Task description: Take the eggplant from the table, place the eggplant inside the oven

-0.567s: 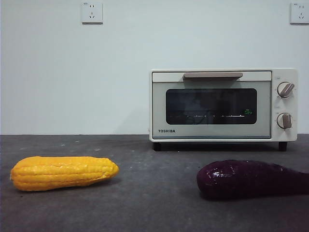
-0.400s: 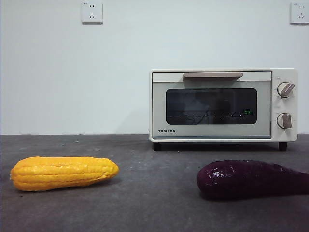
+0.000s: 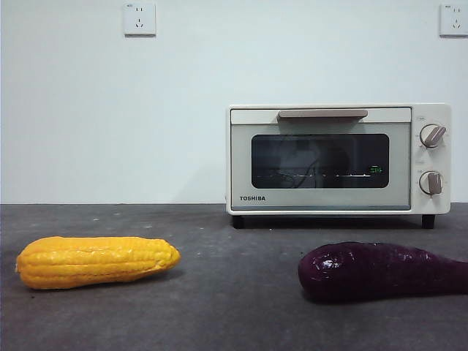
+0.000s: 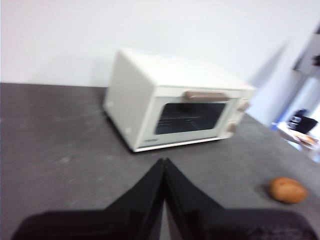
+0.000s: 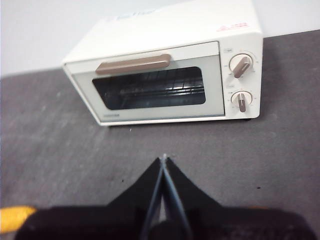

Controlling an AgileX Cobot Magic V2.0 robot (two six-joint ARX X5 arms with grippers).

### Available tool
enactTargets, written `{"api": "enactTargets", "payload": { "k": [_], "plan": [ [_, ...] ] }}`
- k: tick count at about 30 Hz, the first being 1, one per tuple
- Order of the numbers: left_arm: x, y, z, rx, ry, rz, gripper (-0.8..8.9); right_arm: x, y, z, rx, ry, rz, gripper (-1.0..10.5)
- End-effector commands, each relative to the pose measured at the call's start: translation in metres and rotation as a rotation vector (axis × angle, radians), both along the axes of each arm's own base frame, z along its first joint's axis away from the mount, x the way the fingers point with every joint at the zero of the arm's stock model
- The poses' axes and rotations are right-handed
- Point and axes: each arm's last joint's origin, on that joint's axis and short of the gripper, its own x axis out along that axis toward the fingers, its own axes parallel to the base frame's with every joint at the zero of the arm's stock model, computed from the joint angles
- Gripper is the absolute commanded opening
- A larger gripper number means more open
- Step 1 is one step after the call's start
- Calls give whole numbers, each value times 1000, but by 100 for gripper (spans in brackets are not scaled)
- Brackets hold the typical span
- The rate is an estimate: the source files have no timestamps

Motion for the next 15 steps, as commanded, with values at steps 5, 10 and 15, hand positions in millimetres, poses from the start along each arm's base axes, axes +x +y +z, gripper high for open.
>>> {"api": "enactTargets", "payload": {
  "k": [5,10,15],
  "plan": [
    [20,-3,45,9,0,-137,-6,-6,1,49,-81,-12,53,-3],
    [29,-10,76,61,18,-208,-6,-12,1,75,-95,6,66,-3],
    [36,-23,96,122,21,-314,-6,-18,2,86,-105,58,94,-3]
  ]
}}
